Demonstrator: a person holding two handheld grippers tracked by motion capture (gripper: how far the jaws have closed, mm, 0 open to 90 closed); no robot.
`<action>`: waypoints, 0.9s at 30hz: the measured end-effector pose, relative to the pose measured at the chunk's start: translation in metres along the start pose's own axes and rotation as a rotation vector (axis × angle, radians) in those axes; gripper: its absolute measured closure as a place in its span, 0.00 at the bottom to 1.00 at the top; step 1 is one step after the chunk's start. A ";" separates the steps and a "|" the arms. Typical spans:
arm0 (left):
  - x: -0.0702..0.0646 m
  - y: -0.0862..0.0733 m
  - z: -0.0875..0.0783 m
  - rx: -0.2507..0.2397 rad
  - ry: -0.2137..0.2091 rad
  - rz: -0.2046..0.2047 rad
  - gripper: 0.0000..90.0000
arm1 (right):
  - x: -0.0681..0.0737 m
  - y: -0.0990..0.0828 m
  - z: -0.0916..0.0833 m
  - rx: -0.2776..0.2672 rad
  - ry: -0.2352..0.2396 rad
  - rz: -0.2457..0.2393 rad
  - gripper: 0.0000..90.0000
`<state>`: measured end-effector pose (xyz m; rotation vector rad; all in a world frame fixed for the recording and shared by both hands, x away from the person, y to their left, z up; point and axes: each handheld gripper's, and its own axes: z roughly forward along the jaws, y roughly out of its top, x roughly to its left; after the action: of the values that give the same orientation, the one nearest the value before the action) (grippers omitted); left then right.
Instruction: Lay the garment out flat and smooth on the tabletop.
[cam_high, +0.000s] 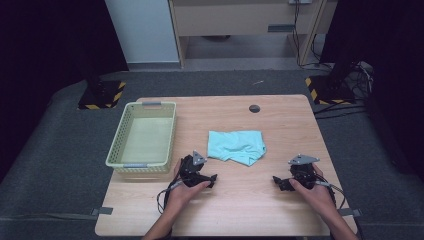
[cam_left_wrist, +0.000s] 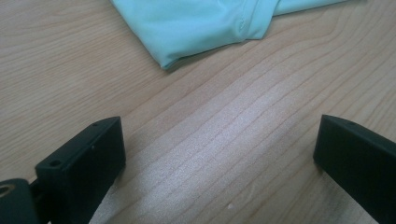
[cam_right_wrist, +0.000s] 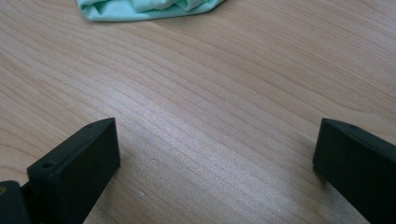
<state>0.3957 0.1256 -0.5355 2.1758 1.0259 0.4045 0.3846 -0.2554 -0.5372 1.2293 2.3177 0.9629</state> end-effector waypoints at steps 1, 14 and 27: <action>0.000 0.000 0.000 0.000 -0.001 0.002 0.02 | 0.000 0.000 0.000 0.000 0.000 0.000 0.01; -0.003 0.001 0.000 -0.015 -0.002 0.014 0.07 | 0.000 0.000 0.000 0.000 0.001 -0.003 0.01; -0.011 0.008 -0.009 -0.060 0.011 0.028 0.16 | -0.001 0.000 0.000 -0.003 -0.003 -0.003 0.03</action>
<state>0.3884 0.1174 -0.5232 2.1388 0.9776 0.4547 0.3852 -0.2561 -0.5369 1.2247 2.3142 0.9633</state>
